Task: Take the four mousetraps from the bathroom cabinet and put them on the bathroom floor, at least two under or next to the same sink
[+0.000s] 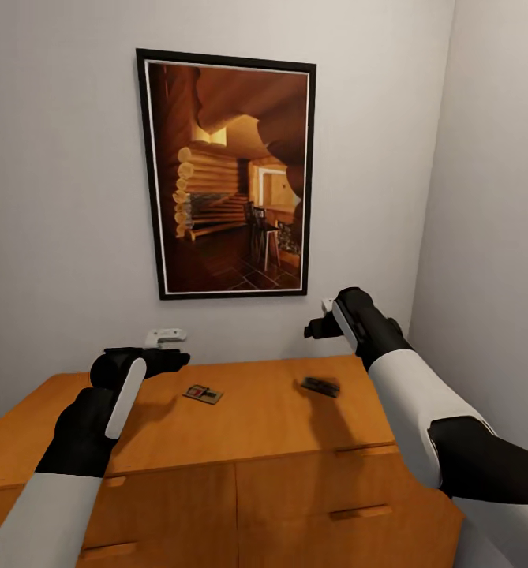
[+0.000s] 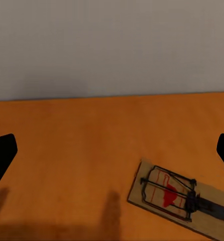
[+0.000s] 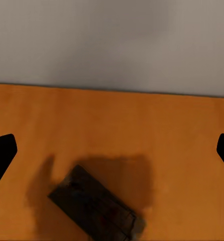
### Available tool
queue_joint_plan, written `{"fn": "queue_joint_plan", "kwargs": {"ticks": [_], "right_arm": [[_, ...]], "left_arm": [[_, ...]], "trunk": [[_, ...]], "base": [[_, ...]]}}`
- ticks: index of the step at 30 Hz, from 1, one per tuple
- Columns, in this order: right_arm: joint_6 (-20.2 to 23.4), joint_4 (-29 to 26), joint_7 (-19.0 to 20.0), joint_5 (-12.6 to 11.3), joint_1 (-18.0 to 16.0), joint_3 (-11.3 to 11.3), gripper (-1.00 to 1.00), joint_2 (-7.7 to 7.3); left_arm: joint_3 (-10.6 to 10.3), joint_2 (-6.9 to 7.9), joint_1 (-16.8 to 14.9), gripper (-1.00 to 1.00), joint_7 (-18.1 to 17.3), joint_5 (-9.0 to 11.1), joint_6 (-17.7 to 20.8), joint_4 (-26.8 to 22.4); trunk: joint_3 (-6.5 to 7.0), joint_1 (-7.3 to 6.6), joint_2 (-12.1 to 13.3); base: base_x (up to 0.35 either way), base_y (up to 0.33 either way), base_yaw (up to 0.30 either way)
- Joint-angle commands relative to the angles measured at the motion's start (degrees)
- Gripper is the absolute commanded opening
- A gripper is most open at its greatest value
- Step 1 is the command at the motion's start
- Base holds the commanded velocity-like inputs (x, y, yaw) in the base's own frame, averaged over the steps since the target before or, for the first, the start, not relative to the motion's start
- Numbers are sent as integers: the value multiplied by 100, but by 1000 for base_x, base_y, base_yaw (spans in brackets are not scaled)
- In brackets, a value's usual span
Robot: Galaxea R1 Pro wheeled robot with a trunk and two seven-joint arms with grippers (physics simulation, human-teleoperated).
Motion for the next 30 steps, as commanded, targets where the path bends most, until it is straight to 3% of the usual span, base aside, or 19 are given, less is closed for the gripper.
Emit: {"fn": "queue_joint_plan", "kwargs": {"ticks": [1,11,21,27,30], "right_arm": [[23,-5,44,50,-4,42,100,-4],[23,61,52,-1,-5,389,100,-20],[23,393,220,-21,2,557,100,-295],[23,635,530,-15,28,893,100,-380],[23,693,810,-16,30,1186,100,-437]], "left_arm": [[-11,6,-5,100,60,60,17,-5],[-22,-4,-5,100,58,51,17,-4],[-27,-9,-5,100,53,75,17,3],[-27,-12,-5,100,52,83,17,15],[-29,-16,-5,100,51,87,17,29]], "trunk": [[-8,3,-4],[-8,3,-4],[-8,3,-4],[-8,3,-4],[-8,3,-4]], "base": [[235,-37,0],[71,-11,0],[6,-1,0],[0,0,0],[0,0,0]]}}
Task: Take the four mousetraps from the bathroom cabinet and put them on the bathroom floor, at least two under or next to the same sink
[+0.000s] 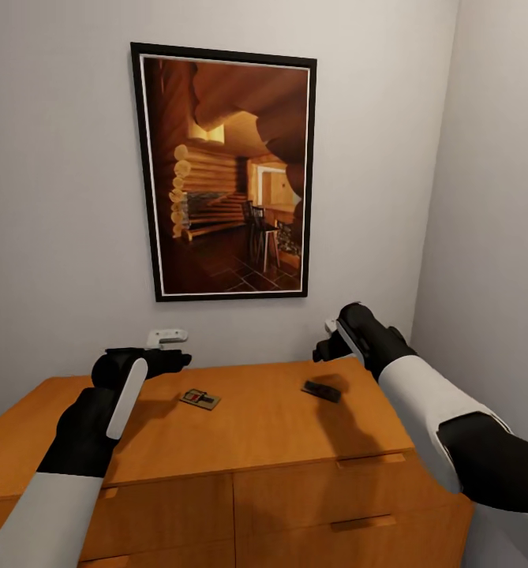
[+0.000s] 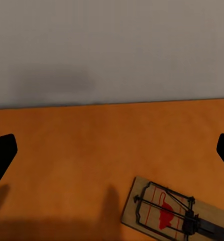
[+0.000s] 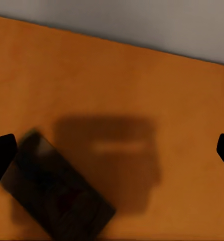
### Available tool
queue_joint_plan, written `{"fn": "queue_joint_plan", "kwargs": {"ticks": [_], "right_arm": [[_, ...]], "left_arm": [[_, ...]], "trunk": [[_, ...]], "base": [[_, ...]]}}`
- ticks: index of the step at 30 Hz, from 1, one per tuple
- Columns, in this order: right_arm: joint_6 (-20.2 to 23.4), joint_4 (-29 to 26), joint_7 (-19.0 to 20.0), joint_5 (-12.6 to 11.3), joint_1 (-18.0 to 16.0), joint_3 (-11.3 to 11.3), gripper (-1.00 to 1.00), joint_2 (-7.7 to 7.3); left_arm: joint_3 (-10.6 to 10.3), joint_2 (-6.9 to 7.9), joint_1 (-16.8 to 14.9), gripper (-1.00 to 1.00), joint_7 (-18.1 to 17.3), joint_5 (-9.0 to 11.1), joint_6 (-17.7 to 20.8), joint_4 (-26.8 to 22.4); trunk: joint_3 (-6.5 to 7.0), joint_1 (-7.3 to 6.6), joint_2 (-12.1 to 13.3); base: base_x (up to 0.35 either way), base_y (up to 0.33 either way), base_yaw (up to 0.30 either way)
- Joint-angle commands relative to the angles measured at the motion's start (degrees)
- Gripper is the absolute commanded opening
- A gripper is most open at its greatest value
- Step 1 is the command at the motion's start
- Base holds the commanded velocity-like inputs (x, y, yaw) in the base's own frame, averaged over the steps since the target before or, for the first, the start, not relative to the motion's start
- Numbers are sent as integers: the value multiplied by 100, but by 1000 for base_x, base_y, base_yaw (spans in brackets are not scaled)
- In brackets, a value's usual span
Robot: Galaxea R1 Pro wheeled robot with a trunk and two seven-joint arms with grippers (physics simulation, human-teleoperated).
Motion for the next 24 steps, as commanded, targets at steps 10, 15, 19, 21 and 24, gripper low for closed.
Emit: {"fn": "queue_joint_plan", "kwargs": {"ticks": [10,15,19,21,24], "right_arm": [[19,29,1146,53,-4,796,100,-330],[19,-4,1755,63,-4,1228,100,-398],[19,-25,2153,71,-4,1439,100,-418],[19,-31,2312,72,-4,1496,100,-423],[19,-37,2496,70,-4,1550,100,-430]], "left_arm": [[-17,-3,-5,100,60,62,17,9],[-18,-5,-5,100,60,62,17,11],[-19,-6,-5,100,60,58,17,9],[-19,-6,-5,100,60,58,17,8],[-19,-6,-5,100,60,58,17,10]], "trunk": [[-7,0,-4],[-7,0,-4],[-7,0,-4],[-7,0,-4],[-7,0,-4]], "base": [[0,0,0],[0,0,0],[0,0,0],[0,0,0],[0,0,0]]}}
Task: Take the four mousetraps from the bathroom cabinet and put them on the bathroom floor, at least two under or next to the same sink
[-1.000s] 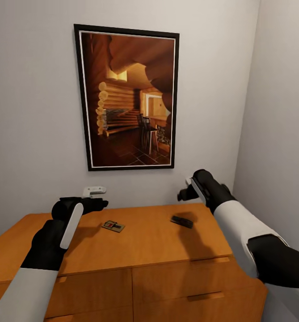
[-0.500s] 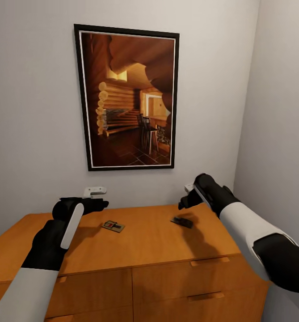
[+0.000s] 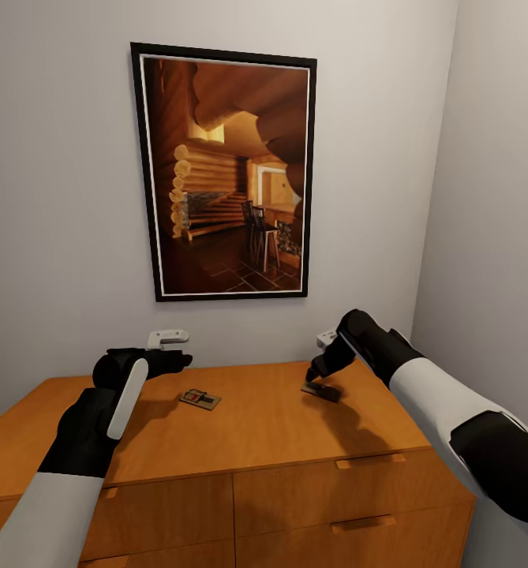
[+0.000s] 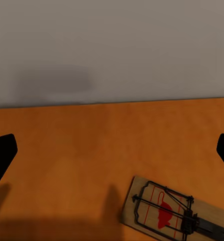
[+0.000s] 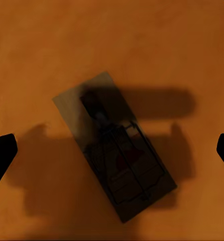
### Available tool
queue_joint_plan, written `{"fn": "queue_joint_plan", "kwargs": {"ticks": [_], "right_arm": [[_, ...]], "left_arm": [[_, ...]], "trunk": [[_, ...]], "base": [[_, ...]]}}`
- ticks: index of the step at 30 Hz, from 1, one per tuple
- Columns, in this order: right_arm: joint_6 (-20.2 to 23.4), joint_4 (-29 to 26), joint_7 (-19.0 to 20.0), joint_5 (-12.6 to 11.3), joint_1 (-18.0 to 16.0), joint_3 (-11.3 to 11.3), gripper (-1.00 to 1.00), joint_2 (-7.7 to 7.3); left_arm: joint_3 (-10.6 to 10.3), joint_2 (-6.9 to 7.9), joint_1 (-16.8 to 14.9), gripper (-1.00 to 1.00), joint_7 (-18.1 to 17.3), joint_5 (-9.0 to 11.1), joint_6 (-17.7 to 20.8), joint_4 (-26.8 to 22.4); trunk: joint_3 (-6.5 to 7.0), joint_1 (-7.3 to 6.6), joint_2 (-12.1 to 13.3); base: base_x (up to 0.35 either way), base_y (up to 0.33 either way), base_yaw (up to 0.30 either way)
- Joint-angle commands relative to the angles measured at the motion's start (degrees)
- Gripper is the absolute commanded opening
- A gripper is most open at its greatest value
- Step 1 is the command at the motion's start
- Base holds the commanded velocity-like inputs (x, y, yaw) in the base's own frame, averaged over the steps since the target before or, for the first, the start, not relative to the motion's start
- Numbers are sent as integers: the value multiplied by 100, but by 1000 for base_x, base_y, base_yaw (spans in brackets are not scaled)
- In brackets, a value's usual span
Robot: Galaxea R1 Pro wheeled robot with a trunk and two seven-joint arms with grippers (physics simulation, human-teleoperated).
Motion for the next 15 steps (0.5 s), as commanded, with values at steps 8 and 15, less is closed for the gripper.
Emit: {"fn": "queue_joint_plan", "kwargs": {"ticks": [8,15], "right_arm": [[6,-31,359,39,-6,165,100,-24],[6,-33,850,72,-6,688,100,-171]], "left_arm": [[-12,5,-5,100,60,63,17,-2],[-12,5,-5,100,60,64,17,4]], "trunk": [[-8,0,-4],[-8,0,-4]], "base": [[0,0,0],[0,0,0]]}}
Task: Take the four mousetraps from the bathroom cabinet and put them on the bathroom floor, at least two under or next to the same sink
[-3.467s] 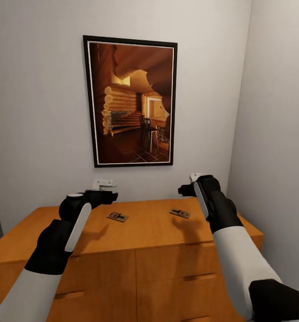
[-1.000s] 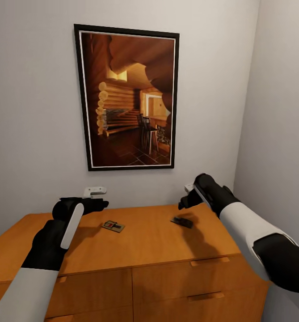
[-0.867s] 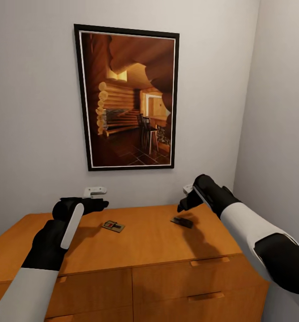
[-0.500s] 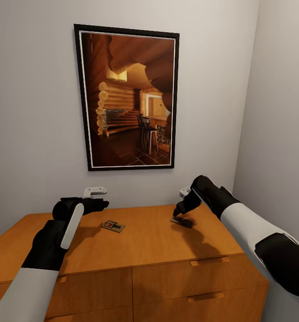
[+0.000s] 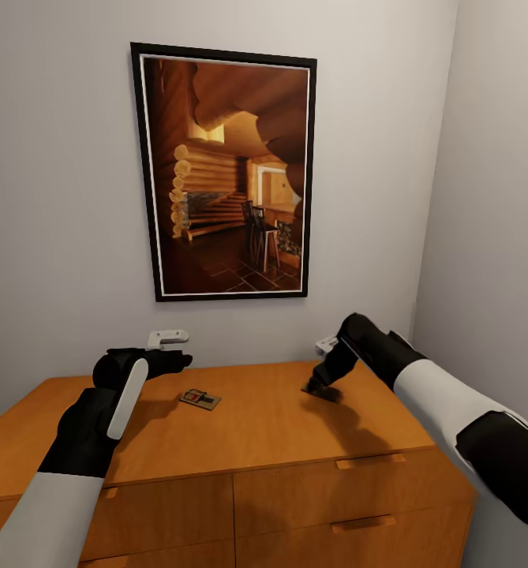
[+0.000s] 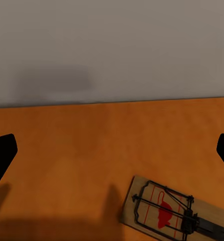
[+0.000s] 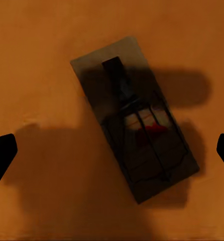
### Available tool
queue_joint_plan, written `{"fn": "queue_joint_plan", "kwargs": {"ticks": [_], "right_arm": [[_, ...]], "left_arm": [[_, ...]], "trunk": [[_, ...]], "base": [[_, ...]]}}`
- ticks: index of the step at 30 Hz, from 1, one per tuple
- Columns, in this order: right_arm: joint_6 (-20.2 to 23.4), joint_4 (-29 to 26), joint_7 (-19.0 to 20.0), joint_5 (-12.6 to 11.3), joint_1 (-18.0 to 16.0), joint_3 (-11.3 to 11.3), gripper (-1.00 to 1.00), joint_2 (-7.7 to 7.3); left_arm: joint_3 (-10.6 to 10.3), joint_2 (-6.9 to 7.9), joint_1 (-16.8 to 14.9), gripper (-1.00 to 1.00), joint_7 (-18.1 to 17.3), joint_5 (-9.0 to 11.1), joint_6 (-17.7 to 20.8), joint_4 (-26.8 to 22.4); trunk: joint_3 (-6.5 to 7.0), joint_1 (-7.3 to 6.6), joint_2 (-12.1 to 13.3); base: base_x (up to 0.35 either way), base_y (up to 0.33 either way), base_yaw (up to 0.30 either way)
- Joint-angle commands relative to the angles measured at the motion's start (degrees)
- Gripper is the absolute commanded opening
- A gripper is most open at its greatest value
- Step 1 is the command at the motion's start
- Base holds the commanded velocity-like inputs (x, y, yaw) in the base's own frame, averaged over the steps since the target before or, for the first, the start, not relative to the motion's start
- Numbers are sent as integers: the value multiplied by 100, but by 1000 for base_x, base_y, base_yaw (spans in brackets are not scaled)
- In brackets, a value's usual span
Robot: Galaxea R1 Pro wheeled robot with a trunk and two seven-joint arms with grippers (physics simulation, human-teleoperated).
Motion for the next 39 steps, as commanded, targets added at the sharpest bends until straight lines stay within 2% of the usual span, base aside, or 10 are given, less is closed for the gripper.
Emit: {"fn": "queue_joint_plan", "kwargs": {"ticks": [1,7,18,28,39], "right_arm": [[5,-9,131,55,-6,76,100,-42],[5,-6,425,176,-6,229,100,-300],[5,-9,508,336,-20,223,100,-545],[5,-20,524,350,-109,199,100,-592],[5,-20,526,334,-333,141,100,-530]], "left_arm": [[-12,5,-5,100,60,60,17,-4],[-12,1,-5,100,60,60,17,-4],[-20,-19,-5,100,60,67,17,4],[-21,-37,-5,100,60,69,17,5],[-21,-46,-5,100,60,69,17,5]], "trunk": [[-8,0,-4],[-8,0,-4],[-8,0,-4],[-8,0,-4],[-8,0,-4]], "base": [[0,0,0],[0,0,0],[0,0,0],[0,0,0],[0,0,0]]}}
